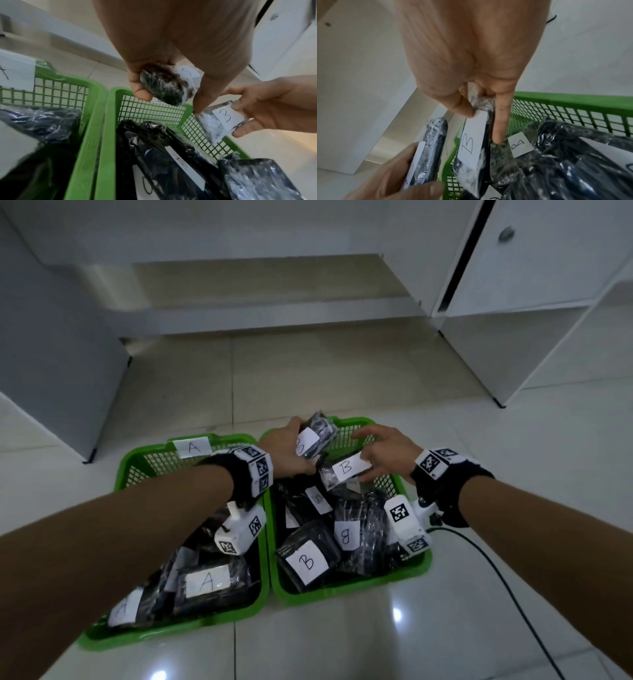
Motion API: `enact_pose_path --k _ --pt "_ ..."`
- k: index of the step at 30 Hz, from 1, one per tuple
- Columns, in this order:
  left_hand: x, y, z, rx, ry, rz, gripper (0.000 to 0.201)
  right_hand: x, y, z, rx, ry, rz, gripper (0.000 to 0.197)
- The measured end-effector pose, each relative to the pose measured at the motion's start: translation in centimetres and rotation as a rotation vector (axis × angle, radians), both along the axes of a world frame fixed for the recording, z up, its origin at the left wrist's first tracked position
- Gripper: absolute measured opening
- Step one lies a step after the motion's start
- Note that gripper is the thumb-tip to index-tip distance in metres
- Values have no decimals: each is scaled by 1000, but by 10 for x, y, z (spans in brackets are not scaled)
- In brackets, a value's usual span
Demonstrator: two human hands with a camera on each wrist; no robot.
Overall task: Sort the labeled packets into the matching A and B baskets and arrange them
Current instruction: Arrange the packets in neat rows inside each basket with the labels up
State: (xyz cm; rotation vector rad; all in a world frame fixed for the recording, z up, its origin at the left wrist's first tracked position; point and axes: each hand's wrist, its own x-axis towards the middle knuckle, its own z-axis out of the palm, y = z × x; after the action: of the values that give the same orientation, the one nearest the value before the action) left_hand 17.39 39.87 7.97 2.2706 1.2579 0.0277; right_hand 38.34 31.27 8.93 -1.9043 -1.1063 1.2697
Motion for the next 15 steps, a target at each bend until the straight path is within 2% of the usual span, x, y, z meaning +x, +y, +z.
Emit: enact_pose_path --k 3,6,7,11,12,15 --pt "-3 4 -4 -29 25 70 79 2 5 -4 -40 88 -22 34" --pt "-10 10 -10 -48 -70 180 71 7 11 -7 -65 245 -108 22" --pt "-13 11 -12 -43 -103 212 69 9 14 -10 -52 248 -123 20" --pt "-24 19 -24 -66 -74 248 68 19 31 -31 57 -5 -123 11" --pt "-26 21 -27 -84 -71 270 68 21 35 -34 68 -50 -94 14" --pt "-30 26 -28 -127 -127 348 63 22 46 -32 46 -47 4 22"
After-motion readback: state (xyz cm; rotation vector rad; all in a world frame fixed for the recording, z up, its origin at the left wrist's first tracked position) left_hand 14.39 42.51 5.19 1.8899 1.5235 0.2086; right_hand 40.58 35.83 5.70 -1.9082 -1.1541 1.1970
